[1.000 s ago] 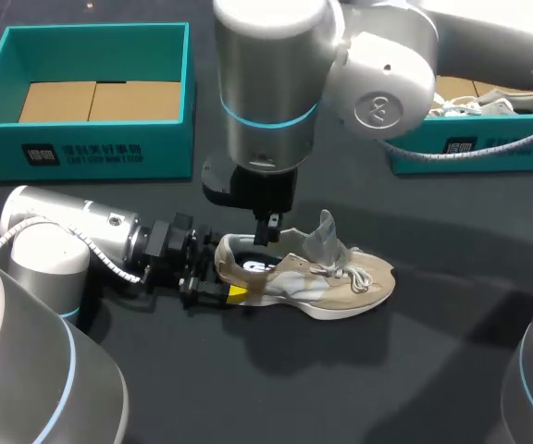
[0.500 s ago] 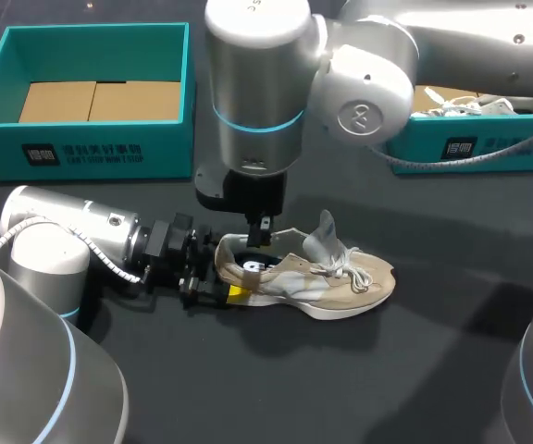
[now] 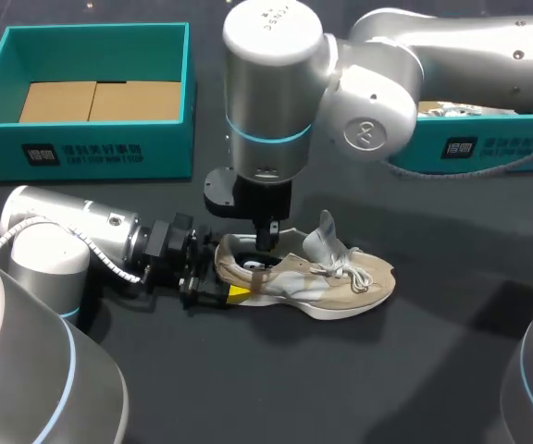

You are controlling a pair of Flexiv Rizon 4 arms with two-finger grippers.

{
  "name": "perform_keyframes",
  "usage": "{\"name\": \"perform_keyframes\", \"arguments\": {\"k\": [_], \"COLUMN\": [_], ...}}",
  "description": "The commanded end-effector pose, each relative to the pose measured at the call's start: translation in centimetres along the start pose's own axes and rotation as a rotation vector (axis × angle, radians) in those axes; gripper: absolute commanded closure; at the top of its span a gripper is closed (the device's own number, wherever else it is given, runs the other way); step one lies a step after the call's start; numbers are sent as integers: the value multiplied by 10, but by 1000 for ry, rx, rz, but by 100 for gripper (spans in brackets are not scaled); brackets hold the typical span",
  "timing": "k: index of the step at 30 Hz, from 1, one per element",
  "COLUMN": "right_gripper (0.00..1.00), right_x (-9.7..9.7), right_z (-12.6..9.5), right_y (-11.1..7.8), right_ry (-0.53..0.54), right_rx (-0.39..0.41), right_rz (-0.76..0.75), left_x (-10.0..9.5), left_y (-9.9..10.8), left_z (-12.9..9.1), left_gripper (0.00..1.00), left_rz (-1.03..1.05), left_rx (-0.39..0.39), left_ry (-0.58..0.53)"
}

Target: Take the shoe out of the shoebox, open the shoe tongue, remove and reinsert the insole, then place the shoe into the shoebox

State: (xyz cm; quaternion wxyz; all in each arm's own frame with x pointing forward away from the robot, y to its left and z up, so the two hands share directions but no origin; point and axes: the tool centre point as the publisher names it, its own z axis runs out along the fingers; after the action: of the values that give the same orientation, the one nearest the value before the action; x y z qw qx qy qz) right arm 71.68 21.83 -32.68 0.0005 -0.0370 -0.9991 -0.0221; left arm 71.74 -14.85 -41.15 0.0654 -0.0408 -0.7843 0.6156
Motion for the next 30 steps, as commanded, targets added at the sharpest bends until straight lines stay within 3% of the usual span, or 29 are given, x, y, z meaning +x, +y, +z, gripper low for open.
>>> {"name": "perform_keyframes", "arguments": {"k": [1, 20, 30], "right_gripper": [100, 100, 100], "right_x": [-4, -17, -15], "right_z": [11, 49, 46], "right_y": [-6, -27, -40], "right_ry": [10, 38, 26], "right_rx": [-20, -47, -41], "right_rz": [-9, 19, 66], "left_x": [-1, -1, -1], "left_y": [2, 2, 2], "left_z": [0, 0, 0], "left_gripper": [100, 100, 100], "left_rz": [0, 0, 0], "left_rx": [1, 1, 1], "left_ry": [1, 1, 1]}}
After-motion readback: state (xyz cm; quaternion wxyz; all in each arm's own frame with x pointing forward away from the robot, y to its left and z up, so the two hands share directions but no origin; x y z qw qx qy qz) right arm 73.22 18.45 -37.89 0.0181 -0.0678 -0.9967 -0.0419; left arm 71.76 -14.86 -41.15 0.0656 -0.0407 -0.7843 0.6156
